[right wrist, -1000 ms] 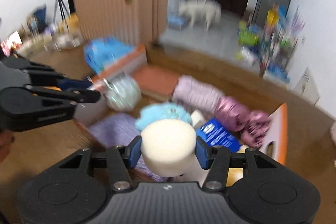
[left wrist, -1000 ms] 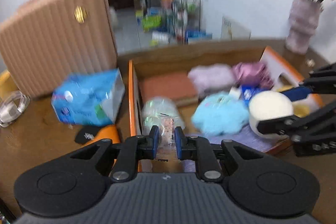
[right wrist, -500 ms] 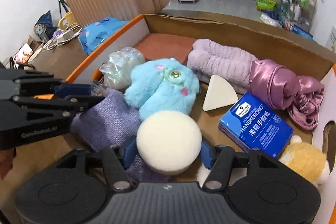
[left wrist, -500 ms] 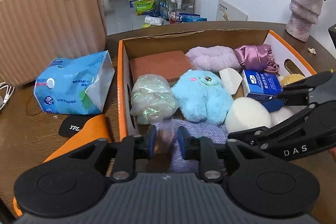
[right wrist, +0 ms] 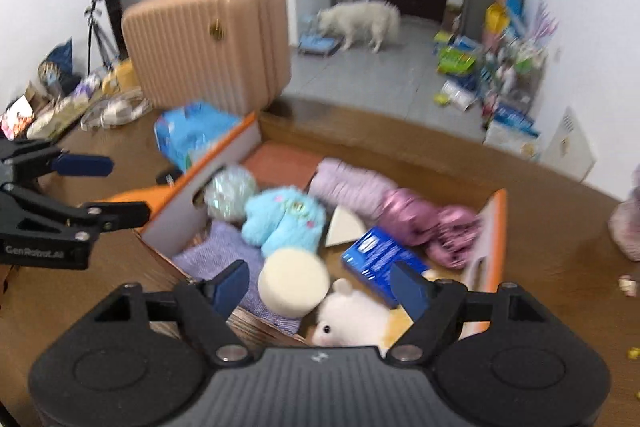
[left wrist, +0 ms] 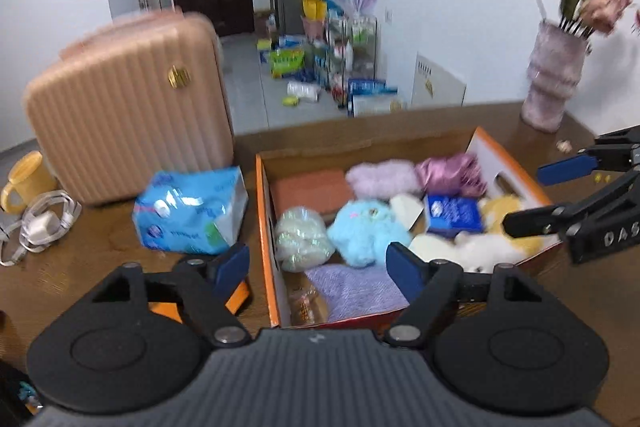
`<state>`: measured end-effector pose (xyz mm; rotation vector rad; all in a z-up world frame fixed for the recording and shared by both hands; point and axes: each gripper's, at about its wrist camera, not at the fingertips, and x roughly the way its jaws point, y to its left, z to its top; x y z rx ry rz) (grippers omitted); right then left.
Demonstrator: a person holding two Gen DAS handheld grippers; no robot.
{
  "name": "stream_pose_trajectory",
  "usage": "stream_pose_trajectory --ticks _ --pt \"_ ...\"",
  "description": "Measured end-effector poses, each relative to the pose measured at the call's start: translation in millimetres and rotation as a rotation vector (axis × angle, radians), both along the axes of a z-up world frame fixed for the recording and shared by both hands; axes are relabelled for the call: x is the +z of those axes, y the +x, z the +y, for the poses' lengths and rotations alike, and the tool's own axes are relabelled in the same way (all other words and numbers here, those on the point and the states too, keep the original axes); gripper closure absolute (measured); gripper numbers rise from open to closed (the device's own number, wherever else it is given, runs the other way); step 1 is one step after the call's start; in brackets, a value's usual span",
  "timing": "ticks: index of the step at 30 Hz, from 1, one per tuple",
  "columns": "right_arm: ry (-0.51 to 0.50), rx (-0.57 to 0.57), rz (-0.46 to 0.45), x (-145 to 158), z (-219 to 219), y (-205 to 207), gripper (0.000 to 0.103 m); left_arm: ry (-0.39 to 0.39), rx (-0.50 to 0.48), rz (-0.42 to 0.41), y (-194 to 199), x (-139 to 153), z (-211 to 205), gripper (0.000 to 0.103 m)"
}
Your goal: Organize soft objects
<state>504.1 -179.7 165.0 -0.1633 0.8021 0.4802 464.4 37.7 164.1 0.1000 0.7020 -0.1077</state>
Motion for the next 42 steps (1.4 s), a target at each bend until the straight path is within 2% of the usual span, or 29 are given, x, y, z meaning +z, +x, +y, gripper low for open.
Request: stream_pose_trajectory --ticks 3,7,11,13,15,16,17,19,22,24,35,38,42 --pt "0.010 -0.037 -0.049 28 -17 -22 0.024 -0.004 0.000 -0.045 -25 25 -5 0.021" --pt "0.022 -0.082 -0.092 41 -42 -57 0.022 -0.020 -0.003 -0.102 -53 36 -15 0.017" --pt "0.070 -0.137 -0.155 28 -62 -90 0.021 -0.010 0.014 -0.178 -83 19 -32 0.017" --pt "0.109 -0.165 -0.211 16 -70 -110 0.020 -0.020 0.032 -0.270 -103 5 -38 0.007" --pt "0.162 -0.184 -0.311 -1 -75 -132 0.011 -0.037 0.059 -0.373 -123 -12 -43 0.004" --pt "0.186 -0.194 -0.377 -11 -76 -144 0.004 -0.044 0.067 -0.398 -131 -18 -45 0.004" --pt "0.197 -0.206 -0.429 -20 -76 -155 0.000 -0.057 0.073 -0.408 -138 -27 -46 0.004" --pt "0.190 -0.244 -0.501 -44 -74 -173 0.000 -0.085 0.075 -0.410 -148 -43 -47 0.004" --pt "0.190 -0.252 -0.493 -72 -70 -187 0.000 -0.115 0.088 -0.422 -161 -60 -45 0.004" --pt "0.203 -0.258 -0.483 -82 -70 -195 0.000 -0.109 0.088 -0.414 -167 -66 -45 0.004" --pt "0.208 -0.303 -0.551 -81 -66 -235 0.000 -0.122 0.081 -0.457 -208 -64 -35 0.003" --pt "0.205 -0.305 -0.577 -82 -66 -258 0.000 -0.085 0.129 -0.452 -238 -71 -33 0.001" --pt "0.219 -0.315 -0.585 -95 -66 -302 0.000 -0.068 0.118 -0.467 -293 -90 -28 0.000"
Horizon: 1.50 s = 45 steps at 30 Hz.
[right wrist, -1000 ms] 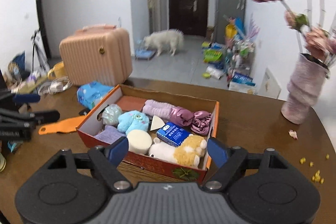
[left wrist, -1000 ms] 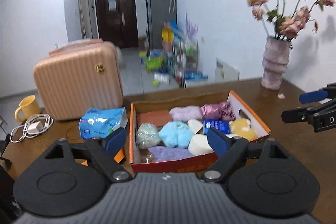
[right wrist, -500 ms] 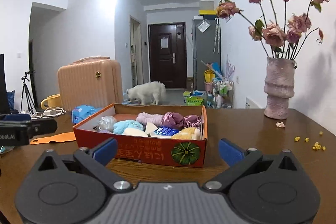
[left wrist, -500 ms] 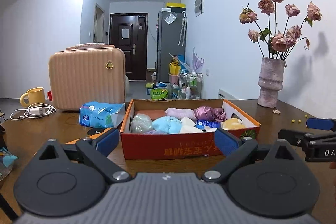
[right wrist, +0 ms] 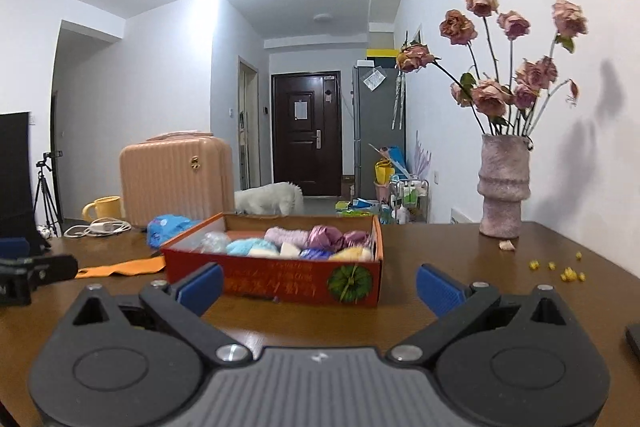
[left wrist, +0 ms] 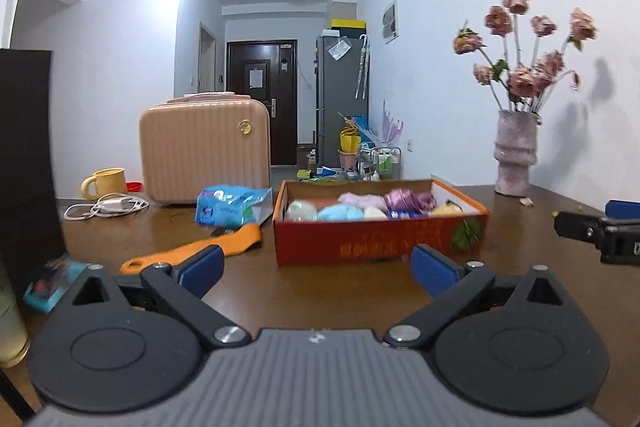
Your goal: Organize soft objects
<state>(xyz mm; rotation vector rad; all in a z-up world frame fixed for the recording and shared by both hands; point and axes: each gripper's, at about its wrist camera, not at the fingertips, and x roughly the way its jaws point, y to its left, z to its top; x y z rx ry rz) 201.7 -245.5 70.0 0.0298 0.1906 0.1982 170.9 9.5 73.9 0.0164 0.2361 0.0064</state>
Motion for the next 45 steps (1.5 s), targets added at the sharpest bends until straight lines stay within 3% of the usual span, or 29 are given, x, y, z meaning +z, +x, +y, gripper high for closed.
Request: stream_pose_trajectory --ticks 10,13,17,20,45 --pt "0.029 0.027 0.068 -46 5 -119 0.000 -0.019 0.014 0.025 -125 -30 18 0.000" --pt "0.053 0.033 0.098 -55 9 -157 0.000 0.008 0.050 0.050 -147 -33 17 0.000" --pt "-0.003 0.051 0.057 -61 24 -190 0.000 0.025 0.015 0.019 -159 -25 11 0.000" --pt "-0.045 0.056 0.037 -61 32 -191 0.000 0.013 0.007 0.003 -159 -19 6 0.000" --pt "-0.027 0.029 0.055 -59 32 -191 0.000 0.014 -0.006 0.011 -161 -24 6 0.000"
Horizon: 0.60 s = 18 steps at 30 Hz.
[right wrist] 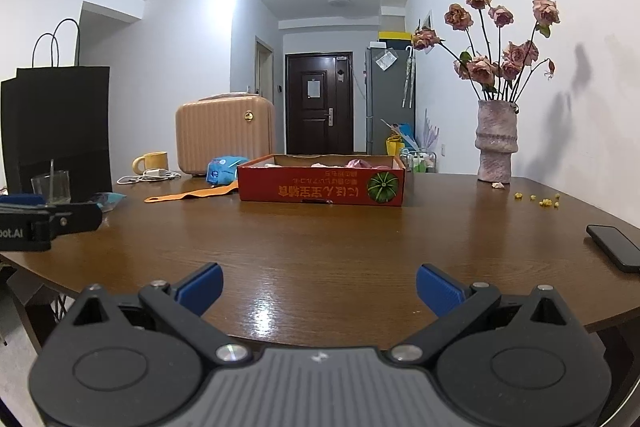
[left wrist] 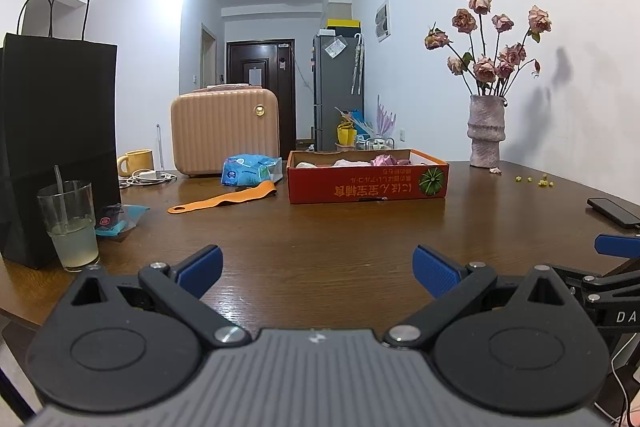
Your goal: Organize soft objects
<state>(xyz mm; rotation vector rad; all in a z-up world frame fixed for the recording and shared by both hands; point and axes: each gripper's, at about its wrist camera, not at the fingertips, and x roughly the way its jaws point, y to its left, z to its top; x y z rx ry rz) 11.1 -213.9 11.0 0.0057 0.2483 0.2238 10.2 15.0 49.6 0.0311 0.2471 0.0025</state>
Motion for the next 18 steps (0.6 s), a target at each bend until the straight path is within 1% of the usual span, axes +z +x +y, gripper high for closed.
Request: stream_pose_trajectory --ticks 18 --pt "0.010 0.001 0.000 -0.7 -2.3 0.7 0.000 0.001 -0.004 -0.001 -0.3 -1.1 -0.1 0.000"
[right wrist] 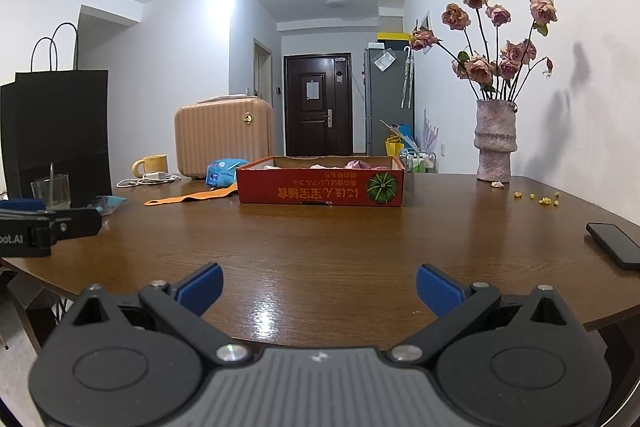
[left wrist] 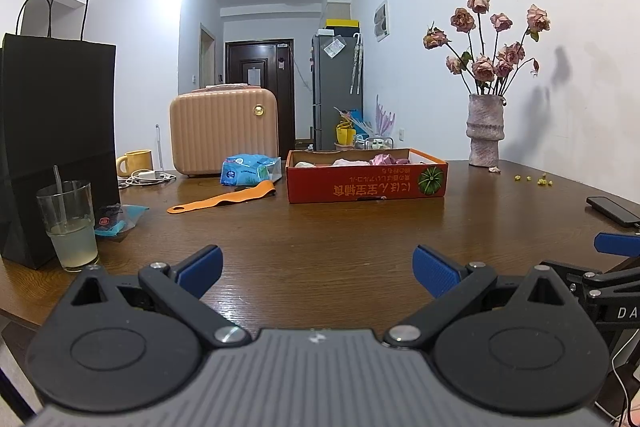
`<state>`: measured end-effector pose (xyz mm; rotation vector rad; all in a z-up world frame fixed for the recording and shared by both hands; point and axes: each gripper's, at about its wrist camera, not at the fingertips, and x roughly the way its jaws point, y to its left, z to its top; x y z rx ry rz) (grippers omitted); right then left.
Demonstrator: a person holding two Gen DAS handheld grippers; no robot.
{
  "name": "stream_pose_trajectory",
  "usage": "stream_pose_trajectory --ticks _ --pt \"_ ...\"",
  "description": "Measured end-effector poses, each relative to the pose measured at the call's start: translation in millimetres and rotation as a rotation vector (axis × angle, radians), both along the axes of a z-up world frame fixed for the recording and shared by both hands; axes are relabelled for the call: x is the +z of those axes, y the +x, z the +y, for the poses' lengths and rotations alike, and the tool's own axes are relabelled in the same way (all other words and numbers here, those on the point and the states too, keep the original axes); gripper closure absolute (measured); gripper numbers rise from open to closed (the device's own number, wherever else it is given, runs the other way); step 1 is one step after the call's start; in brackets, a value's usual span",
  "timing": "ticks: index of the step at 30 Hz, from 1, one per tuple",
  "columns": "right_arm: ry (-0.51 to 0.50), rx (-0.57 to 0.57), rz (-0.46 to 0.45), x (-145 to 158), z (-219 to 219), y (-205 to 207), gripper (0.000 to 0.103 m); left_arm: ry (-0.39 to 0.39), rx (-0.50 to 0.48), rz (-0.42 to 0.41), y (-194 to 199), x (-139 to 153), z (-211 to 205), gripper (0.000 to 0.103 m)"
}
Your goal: Organize soft objects
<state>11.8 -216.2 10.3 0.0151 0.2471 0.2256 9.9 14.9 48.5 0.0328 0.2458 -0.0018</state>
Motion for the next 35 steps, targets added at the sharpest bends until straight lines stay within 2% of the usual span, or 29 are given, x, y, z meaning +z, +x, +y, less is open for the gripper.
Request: stream_pose_trajectory --ticks 14,35 --pt "0.002 0.002 0.010 -0.7 0.0 2.3 0.000 -0.001 0.006 0.001 -0.4 0.3 -0.5 0.000" --pt "0.017 0.011 -0.047 0.1 2.5 -6.9 0.000 -0.033 0.005 -0.044 -2.8 -1.1 1.8 0.000"
